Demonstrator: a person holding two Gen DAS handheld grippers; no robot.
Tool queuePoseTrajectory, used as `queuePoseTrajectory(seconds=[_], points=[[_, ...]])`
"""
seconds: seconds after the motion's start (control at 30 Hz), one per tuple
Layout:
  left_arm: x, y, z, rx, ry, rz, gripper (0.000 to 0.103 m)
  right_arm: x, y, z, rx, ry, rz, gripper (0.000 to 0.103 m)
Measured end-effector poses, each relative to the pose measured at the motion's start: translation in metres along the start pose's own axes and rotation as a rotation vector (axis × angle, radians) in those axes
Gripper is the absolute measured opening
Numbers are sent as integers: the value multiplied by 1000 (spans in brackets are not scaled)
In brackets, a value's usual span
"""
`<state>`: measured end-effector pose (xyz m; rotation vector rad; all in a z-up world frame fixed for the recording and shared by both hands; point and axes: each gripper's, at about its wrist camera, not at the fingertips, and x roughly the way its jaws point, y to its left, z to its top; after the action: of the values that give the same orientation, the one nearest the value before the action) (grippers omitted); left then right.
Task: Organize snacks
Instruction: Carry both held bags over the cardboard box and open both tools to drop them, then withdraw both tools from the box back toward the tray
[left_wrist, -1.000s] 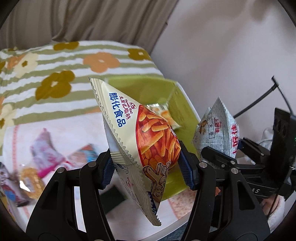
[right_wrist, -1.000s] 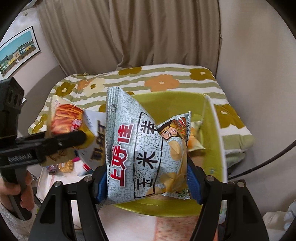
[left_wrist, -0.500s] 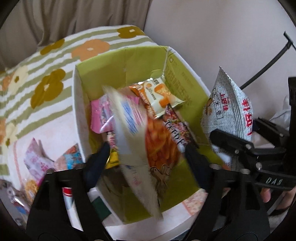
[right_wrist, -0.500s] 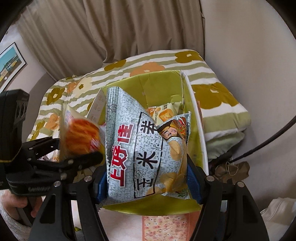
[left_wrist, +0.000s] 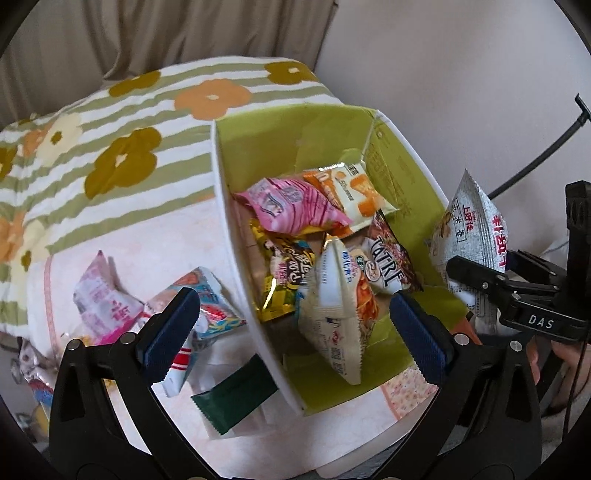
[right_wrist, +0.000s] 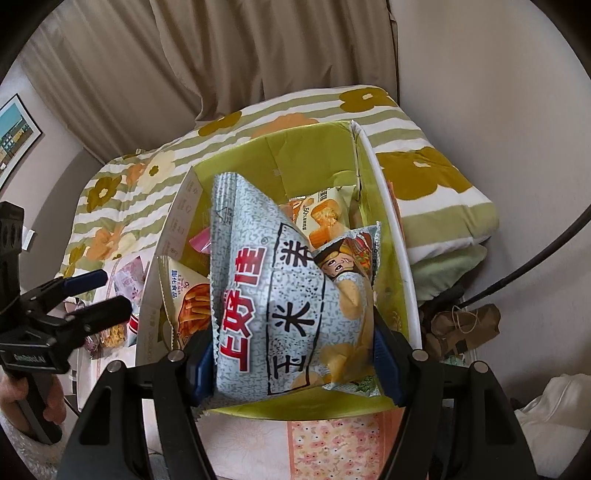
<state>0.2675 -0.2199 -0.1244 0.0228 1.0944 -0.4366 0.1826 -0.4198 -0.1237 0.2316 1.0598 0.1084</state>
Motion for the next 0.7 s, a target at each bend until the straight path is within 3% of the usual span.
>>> queuePoseTrajectory(seconds=[0.13, 0.23, 0.7], points=[[-3, 7, -1, -29, -11, 6, 102, 5, 2, 1, 11, -8, 23, 69], [-11, 12, -5, -49, -26, 13, 102, 3, 4, -1, -13, -36, 18, 100], [-41, 10, -27, -115, -113, 50, 102, -25, 12, -15, -113, -101, 69, 101]])
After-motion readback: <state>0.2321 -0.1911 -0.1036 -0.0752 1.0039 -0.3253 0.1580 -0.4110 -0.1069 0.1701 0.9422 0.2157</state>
